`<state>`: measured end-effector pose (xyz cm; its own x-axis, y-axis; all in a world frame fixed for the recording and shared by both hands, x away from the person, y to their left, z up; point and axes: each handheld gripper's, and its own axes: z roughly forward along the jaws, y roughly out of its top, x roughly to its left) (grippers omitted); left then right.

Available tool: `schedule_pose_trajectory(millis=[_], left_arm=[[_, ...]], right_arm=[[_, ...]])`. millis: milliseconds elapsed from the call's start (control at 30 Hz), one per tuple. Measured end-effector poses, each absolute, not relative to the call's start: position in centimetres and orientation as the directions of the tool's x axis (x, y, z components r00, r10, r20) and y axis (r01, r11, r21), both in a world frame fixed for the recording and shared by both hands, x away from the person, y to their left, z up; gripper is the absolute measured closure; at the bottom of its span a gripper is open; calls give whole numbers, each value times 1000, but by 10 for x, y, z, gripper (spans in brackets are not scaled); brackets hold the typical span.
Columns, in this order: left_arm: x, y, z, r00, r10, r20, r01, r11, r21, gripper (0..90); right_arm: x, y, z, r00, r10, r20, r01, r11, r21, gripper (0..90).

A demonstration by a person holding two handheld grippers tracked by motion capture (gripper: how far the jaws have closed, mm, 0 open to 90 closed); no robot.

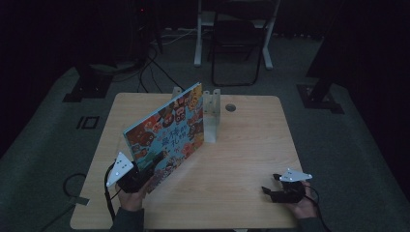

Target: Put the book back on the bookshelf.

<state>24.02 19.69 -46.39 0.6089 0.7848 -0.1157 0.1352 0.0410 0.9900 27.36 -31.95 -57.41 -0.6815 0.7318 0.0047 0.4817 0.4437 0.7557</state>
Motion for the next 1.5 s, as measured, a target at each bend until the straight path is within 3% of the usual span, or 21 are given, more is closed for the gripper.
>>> schedule_pose_trajectory(millis=[1500], left_arm=[[248,200,-467,487,867,-107,137,45,990,812]], right_arm=[[274,-320,-574,-683,730,5,480,444,756,239]])
